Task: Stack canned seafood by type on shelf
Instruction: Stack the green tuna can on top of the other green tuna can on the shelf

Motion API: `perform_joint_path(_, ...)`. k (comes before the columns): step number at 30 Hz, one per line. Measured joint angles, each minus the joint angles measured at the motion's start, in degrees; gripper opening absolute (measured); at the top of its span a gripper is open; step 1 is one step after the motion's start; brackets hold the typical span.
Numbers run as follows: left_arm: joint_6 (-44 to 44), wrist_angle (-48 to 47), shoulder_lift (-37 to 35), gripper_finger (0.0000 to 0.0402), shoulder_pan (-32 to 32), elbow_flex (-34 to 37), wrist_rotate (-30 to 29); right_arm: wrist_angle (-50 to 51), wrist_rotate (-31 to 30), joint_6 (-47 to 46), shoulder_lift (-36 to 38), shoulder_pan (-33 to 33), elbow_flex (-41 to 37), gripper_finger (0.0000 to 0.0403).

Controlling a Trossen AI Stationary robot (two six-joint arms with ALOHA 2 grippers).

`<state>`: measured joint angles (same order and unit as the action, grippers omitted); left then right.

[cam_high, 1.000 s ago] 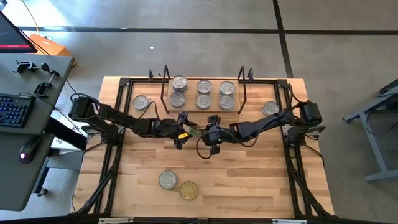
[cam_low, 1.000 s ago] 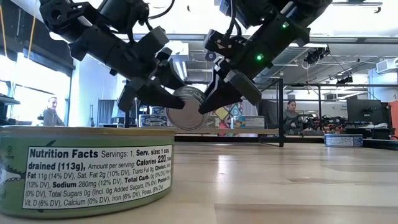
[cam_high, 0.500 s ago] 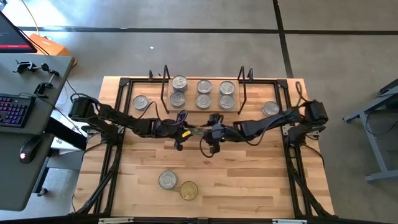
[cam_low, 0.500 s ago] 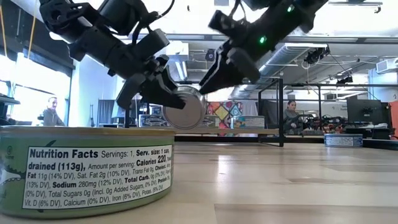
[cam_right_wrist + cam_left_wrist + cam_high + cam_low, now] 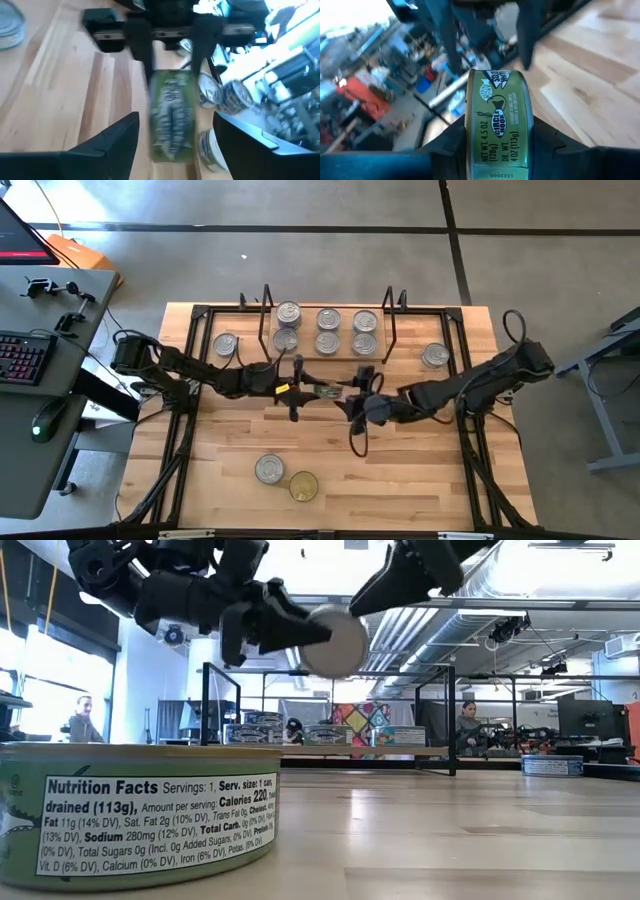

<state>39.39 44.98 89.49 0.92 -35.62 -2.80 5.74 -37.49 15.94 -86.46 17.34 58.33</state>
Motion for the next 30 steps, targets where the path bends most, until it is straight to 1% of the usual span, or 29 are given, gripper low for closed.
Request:
perform_joint_path(1, 0.5, 1.1, 0.0, 0.012, -0.2, 0.0, 1.2, -0.3, -0.2, 1.0, 0.0, 0.6, 0.0, 0.0247)
perform_joint_path(4, 2.5, 3.3, 0.0, 0.012, -0.6, 0.0, 5.5, -0.6, -4.2, 1.3, 0.0, 1.7, 0.0, 0.0248)
perform_joint_path(7, 4.7, 4.3, 0.0, 0.012, -0.7, 0.0, 8.4, -2.1, -4.3, 1.1, 0.0, 2.2, -0.1, 0.0248)
perform_joint_path(10, 6.2, 6.0, -0.2, 0.012, -0.6, -0.1, 10.1, -6.0, -3.8, 3.7, -0.1, 2.7, -0.1, 0.0247)
perform_joint_path(12, 6.3, 6.9, -0.2, 0.012, -0.6, -0.1, 10.6, -6.8, -3.6, 5.4, -0.2, 2.8, -0.1, 0.0242)
perform_joint_path(13, 6.4, 7.4, -0.1, 0.0122, -0.6, -0.1, 10.7, -6.8, -3.7, 5.9, -0.2, 2.8, -0.1, 0.0237)
perform_joint_path(15, 7.3, 8.6, -0.1, 0.014, -0.6, -0.1, 10.7, -6.8, -4.0, 6.0, -0.2, 2.5, -0.1, 0.0221)
perform_joint_path(18, 7.7, 9.1, -0.1, 0.0174, -0.6, -0.1, 10.3, -6.8, -4.6, 5.7, -0.2, 2.5, -0.1, 0.0178)
perform_joint_path(19, 7.8, 8.9, -0.1, 0.0183, -0.6, -0.1, 9.1, -6.8, -4.7, 5.6, -0.2, 2.5, -0.1, 0.0161)
perform_joint_path(21, 7.6, 9.0, -0.1, 0.0198, -0.7, -0.1, 4.7, -6.7, -5.6, 5.9, -0.2, 2.5, -0.1, 0.0126)
perform_joint_path(22, 7.5, 8.9, -0.3, 0.0204, -0.9, -0.1, 2.0, -6.7, -6.5, 6.3, -0.2, 2.5, -0.1, 0.0124)
perform_joint_path(24, 7.5, 8.2, -0.8, 0.0215, -1.5, -0.1, -3.8, -6.6, -10.2, 8.2, -0.2, 2.0, -0.1, 0.0125)
perform_joint_path(26, 7.8, 6.6, -2.0, 0.0222, -2.3, -0.1, -8.1, -4.6, -13.3, 9.6, -0.1, 1.0, 0.9, 0.0125)
perform_joint_path(28, 8.0, 4.8, -3.4, 0.0228, -3.0, -0.1, -11.3, -1.5, -13.3, 9.8, 0.2, -1.3, 2.4, 0.0125)
perform_joint_path(30, 8.8, 1.2, -5.7, 0.023, -3.5, -0.1, -15.4, 0.6, -10.6, 9.6, 0.3, -4.7, 3.6, 0.0125)
